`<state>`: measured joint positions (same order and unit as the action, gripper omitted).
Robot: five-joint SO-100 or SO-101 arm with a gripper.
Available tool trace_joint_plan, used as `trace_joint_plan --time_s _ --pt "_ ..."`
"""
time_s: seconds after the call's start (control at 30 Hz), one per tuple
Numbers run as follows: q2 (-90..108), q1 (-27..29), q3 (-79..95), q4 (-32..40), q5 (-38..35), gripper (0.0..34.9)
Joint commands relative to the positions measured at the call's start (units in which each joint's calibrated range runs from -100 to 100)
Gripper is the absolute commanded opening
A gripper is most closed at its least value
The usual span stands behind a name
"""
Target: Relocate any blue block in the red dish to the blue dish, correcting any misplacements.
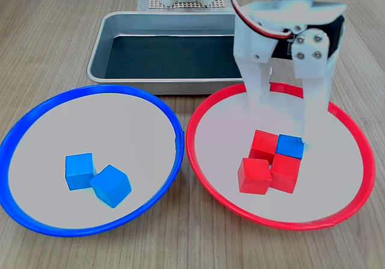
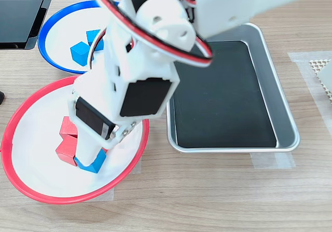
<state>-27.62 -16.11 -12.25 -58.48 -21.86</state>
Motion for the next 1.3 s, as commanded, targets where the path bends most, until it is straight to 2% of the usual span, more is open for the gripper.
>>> trace_joint_plan --time_s 0.0,0.47,0.6,0.8,0.9,1.03,1.27 --pt "-1.2 0.8 -4.8 0.6 -0.2 14.6" --pt "-9.2 -0.7 -14.5 -0.5 -0.6 14.7" --pt "-9.9 -1.3 -15.1 -1.2 -0.7 11.9" --pt "-10.4 -1.9 -15.4 -2.6 -1.0 3.8" --pt "-10.4 -1.9 -15.5 -3.0 -0.8 2.4" --pt "-10.4 -1.6 -15.7 -3.5 -0.7 3.2" --pt "-10.5 -0.2 -15.5 -2.6 -1.4 8.9"
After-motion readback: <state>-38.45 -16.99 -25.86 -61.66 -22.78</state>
